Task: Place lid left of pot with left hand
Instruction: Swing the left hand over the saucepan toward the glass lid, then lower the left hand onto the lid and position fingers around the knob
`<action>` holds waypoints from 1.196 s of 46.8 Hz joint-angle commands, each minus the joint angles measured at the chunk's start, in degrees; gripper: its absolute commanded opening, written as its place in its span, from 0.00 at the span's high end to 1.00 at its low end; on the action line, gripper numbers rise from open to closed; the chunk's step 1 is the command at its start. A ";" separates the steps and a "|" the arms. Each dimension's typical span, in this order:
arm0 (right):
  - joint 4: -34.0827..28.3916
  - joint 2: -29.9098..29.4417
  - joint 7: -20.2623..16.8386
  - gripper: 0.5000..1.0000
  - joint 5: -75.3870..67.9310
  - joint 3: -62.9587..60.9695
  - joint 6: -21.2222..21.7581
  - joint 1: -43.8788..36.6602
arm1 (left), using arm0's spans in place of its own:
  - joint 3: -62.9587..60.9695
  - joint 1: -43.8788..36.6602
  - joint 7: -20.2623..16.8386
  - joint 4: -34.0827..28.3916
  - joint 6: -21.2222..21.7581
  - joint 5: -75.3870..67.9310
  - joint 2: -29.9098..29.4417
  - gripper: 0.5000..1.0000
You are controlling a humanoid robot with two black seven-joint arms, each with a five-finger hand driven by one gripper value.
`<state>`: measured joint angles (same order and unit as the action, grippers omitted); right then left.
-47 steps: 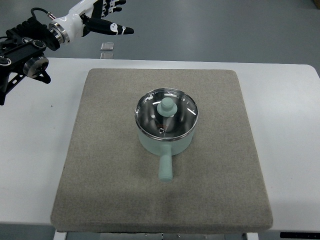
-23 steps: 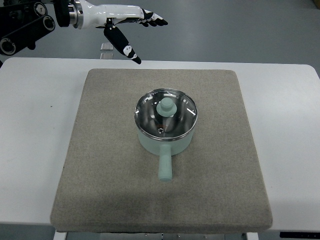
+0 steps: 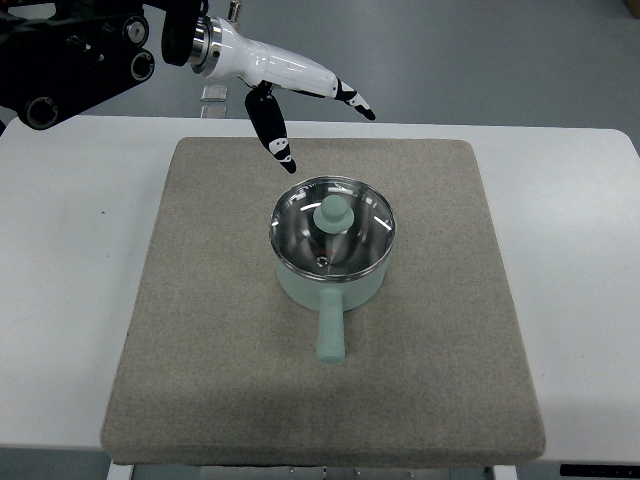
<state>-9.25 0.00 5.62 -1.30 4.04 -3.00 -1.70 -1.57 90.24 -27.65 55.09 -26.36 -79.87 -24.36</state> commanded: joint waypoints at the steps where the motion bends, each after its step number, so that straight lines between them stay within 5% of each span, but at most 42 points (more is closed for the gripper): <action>1: -0.07 0.00 -0.08 0.16 -0.02 0.00 0.01 0.03 | -0.01 -0.06 -1.26 1.25 -0.01 -4.31 0.01 0.02; 16: 0.02 0.00 -0.08 0.16 -0.02 0.00 0.01 -0.05 | -0.01 0.55 -5.13 4.67 -2.20 -8.10 0.28 0.02; 56: -0.07 0.00 0.01 0.15 -0.02 0.00 0.01 0.03 | -1.24 2.66 -5.48 4.77 -2.47 -16.72 5.81 0.03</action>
<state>-9.25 0.00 5.60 -1.30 4.04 -2.99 -1.71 -2.80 93.00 -33.07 59.88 -28.86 -96.41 -18.96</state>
